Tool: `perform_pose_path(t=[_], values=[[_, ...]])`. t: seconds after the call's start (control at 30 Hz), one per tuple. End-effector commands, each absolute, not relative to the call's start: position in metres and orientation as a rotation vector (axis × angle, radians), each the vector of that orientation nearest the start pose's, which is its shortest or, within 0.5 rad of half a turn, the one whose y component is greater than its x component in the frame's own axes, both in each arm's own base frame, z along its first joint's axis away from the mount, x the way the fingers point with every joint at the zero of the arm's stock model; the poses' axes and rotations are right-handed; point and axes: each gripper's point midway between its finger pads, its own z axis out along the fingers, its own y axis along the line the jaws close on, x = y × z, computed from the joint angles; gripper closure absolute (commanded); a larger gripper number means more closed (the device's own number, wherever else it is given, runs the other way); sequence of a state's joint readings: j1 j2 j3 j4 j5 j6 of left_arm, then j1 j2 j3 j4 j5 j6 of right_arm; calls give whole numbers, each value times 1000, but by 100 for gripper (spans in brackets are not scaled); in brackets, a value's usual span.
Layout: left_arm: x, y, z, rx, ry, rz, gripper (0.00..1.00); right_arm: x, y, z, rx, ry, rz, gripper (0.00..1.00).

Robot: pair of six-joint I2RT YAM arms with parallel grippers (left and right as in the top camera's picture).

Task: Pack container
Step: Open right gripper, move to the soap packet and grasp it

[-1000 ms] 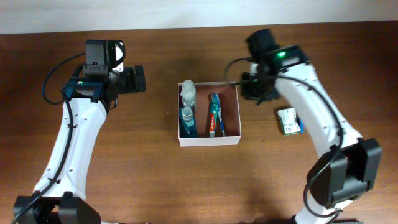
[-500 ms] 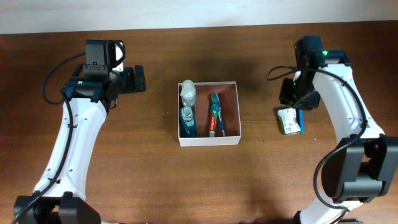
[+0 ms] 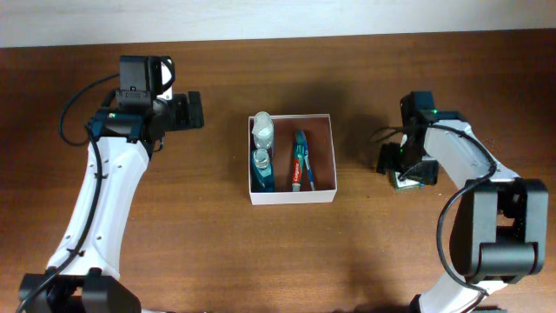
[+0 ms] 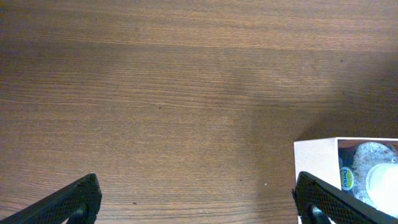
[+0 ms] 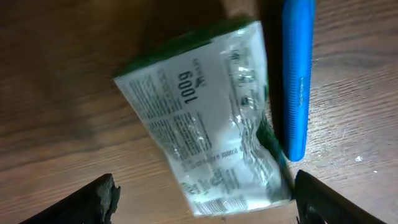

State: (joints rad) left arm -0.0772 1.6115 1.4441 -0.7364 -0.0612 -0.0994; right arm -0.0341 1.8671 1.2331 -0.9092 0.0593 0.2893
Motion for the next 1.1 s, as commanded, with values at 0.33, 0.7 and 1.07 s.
perform_pose_path(t=[0.33,0.7,1.07], values=[[434,-22,221,-73,2424,-3,1,329,-30,19,502,3060,-147,17],[434,-22,221,-73,2424,-3,1,329,-22,19,435,3084,-77,17],[434,-22,221,-73,2424,-3,0,326,-11,18,371,3110,19,18]])
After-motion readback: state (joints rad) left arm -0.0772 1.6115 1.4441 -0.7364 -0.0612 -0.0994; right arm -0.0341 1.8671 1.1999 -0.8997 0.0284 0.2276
